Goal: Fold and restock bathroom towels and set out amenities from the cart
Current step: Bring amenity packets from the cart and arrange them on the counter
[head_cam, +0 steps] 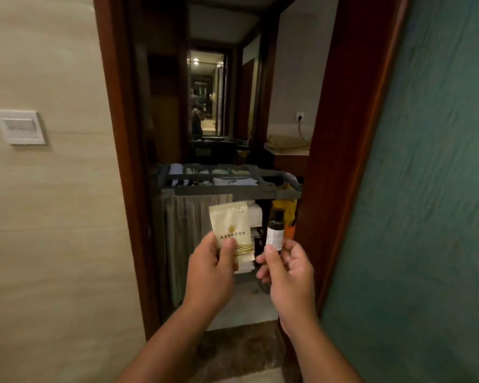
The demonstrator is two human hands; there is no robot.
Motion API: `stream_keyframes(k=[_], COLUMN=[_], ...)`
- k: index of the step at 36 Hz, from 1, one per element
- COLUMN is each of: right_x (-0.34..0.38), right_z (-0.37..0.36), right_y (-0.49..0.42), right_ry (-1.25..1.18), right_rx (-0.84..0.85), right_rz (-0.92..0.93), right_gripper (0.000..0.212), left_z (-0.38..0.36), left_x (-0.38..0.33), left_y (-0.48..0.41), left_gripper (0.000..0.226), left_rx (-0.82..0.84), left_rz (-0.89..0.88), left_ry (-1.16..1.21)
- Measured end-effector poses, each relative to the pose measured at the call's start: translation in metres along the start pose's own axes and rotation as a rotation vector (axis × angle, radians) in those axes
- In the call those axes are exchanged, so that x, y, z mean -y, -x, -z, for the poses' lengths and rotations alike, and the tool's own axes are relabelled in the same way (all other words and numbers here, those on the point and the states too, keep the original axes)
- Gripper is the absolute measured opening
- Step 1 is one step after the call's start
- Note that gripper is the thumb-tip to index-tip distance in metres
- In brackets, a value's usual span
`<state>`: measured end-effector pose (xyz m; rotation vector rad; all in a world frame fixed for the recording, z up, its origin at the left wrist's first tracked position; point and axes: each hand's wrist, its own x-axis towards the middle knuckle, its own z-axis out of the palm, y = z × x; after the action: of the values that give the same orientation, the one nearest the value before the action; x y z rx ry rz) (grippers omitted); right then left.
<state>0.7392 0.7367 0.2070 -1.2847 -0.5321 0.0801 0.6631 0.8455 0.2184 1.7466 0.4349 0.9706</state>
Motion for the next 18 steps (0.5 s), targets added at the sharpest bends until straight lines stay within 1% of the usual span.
stream_keyframes(k=[5,10,14,18], right_x=[-0.029,-0.066,-0.106,-0.145], right_z=[-0.027,-0.057,-0.088,-0.128], right_y=[-0.085,-0.158,-0.219,-0.286], right_ry=[0.019,0.021,0.023,0.027], right_rx=[0.098,0.159,0.192,0.213], right_rz=[0.024,0.0,-0.025,-0.034], right_gripper=[0.013,0.013,0.015,0.011], left_z=[-0.011,-0.017,-0.019,-0.02], left_x=[0.024,0.064,0.104,0.148], left_y=[-0.073,-0.146,-0.208,-0.282], left_gripper=[0.011,0.011,0.012,0.014], left_rx=[-0.089,-0.126,-0.162,-0.167], left_rz=[0.013,0.022,0.036,0.022], left_ry=[-0.023,-0.069,-0.046,-0.006])
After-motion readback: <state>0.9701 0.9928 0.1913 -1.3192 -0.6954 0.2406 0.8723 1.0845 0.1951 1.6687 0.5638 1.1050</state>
